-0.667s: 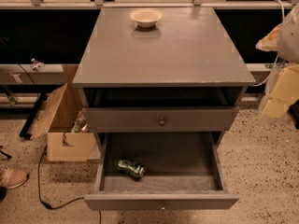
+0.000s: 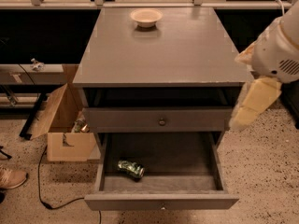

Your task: Pick green can from middle drawer and place on counter

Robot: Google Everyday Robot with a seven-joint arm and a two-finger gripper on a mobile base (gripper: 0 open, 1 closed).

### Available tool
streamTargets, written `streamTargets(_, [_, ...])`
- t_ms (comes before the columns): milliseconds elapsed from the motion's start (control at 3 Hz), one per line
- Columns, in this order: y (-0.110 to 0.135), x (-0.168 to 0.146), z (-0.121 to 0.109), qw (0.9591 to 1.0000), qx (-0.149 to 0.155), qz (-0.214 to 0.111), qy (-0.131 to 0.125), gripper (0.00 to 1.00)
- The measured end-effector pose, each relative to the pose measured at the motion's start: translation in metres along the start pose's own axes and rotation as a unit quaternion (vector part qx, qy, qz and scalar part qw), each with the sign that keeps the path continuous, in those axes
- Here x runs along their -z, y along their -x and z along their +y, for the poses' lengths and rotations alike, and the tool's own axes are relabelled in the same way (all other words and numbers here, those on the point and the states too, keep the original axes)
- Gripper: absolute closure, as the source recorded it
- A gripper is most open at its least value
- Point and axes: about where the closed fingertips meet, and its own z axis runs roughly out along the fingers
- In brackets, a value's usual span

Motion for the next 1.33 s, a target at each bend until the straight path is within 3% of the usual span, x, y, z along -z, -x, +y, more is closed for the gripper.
streamTargets(333, [0.024, -0.047, 0.018, 0.9960, -0.055, -0.064, 0.029, 0.00])
streamTargets(667, [0.049, -0.088, 0.038, 0.9830, -0.126, -0.125, 0.048, 0.00])
streamTargets(1000, [0.057, -0.091, 0.030, 0.9805, -0.133, -0.142, 0.028, 0.00])
streamTargets(1333, [0.057, -0.091, 0.030, 0.9805, -0.133, -0.142, 0.028, 0.00])
